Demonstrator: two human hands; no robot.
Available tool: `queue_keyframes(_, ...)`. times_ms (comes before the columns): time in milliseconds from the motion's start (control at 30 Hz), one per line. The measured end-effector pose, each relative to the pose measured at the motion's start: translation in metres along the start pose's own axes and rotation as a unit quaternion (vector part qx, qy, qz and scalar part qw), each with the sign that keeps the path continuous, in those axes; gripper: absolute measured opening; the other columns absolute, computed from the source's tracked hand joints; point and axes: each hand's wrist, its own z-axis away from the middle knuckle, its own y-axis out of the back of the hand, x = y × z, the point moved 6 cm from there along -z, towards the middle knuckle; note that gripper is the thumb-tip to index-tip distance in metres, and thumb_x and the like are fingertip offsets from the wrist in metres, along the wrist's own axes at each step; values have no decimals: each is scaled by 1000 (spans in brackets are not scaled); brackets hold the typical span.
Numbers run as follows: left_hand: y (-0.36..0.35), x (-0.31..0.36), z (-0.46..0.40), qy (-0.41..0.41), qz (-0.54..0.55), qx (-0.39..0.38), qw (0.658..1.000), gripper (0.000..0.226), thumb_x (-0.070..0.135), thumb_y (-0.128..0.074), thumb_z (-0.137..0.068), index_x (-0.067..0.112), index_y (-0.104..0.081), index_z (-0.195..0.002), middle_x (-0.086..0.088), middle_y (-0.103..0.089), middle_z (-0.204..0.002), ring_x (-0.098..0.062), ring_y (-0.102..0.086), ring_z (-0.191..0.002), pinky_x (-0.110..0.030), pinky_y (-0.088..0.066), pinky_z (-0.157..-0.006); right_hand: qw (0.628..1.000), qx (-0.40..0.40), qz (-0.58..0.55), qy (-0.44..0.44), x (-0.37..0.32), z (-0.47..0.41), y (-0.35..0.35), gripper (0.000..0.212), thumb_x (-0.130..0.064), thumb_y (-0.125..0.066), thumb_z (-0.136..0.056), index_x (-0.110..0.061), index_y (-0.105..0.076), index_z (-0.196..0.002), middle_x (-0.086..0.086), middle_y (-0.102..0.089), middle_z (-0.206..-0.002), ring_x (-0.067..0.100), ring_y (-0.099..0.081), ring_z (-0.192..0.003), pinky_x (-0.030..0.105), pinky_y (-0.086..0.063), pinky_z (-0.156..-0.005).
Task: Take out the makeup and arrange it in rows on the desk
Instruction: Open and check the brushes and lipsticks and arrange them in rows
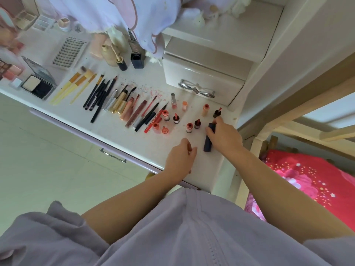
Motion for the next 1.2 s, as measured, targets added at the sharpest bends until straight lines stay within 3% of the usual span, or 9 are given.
queue_keyframes(233, -18, 24, -1, -156, -288, -64, 943, 39, 45, -37, -98, 11, -42, -117, -4, -50, -104, -24, -55, -79, -32, -38, -60, 978, -53, -175, -105, 7, 30, -20, 26, -30, -53, -88, -11, -41, -100, 8, -58, -85, 23, -58, -71, 29, -43, -54)
queue_keyframes(367, -7, 25, 2, -222, -328, -78, 915, 29, 33, -33, -101, 12, -42, -119, -7, -54, -113, -25, -57, -94, -34, -43, -68, 933, -117, -308, -144, 4, 56, -19, 22, -29, -47, -93, -8, -52, -99, 6, -61, -72, 14, -54, -53, 23, -40, -48)
queue_keyframes(467, 7, 30, 13, -305, -335, -88, 887, 28, 26, -32, -101, 13, -43, -123, -6, -54, -117, -23, -52, -101, -33, -42, -79, 929, -216, -285, -98, -5, 73, -7, 30, -37, -44, -97, -11, -59, -94, 0, -62, -75, 10, -57, -60, 20, -42, -52)
queue_keyframes(567, 22, 33, 27, -358, -343, -117, 860, 29, 30, -31, -101, 13, -44, -121, -3, -52, -119, -20, -51, -104, -29, -39, -76, 918, -298, -260, -11, -17, 87, 7, 30, -35, -45, -98, -11, -63, -101, -3, -68, -84, 6, -63, -75, 19, -47, -61)
queue_keyframes(767, 50, 34, 40, -387, -330, -136, 850, 27, 36, -35, -100, 16, -46, -115, 2, -55, -103, -14, -51, -84, -25, -38, -68, 915, -337, -206, 75, -29, 101, 28, 26, -31, -43, -99, -15, -63, -102, -9, -70, -86, 3, -63, -79, 18, -49, -67)
queue_keyframes(900, 71, 3, 23, -241, -139, -132, 951, 14, 30, -40, -99, 16, -42, -105, 4, -47, -77, -10, -41, -60, -24, -37, -58, 893, -283, -350, -23, 4, 96, 40, 18, -18, -46, -99, -11, -58, -109, 1, -72, -95, 10, -67, -86, 23, -51, -68)
queue_keyframes(1000, 65, -2, 17, -207, -81, -132, 966, 9, 25, -40, -100, 17, -45, -100, -6, -56, -83, -19, -51, -68, -26, -40, -62, 849, -217, -475, -84, 13, 92, 29, 16, -9, -48, -97, -9, -53, -112, 6, -72, -103, 17, -69, -96, 28, -55, -75)
queue_keyframes(1100, 55, 4, 14, -238, -61, -77, 966, 24, 26, -52, -95, 18, -58, -116, -3, -58, -107, -17, -53, -93, -23, -38, -77, 923, -102, -370, -26, 4, 80, 13, 20, -15, -58, -91, -16, -58, -111, -2, -66, -109, 13, -62, -100, 19, -45, -77)
queue_keyframes(1200, 51, -2, 4, -219, -44, 8, 975, 32, 27, -61, -89, 17, -61, -119, -3, -54, -108, -15, -50, -95, -22, -39, -83, 956, 21, -293, -12, -4, 65, 3, 20, -21, -62, -89, -21, -61, -109, -1, -59, -106, 10, -56, -89, 11, -36, -68)
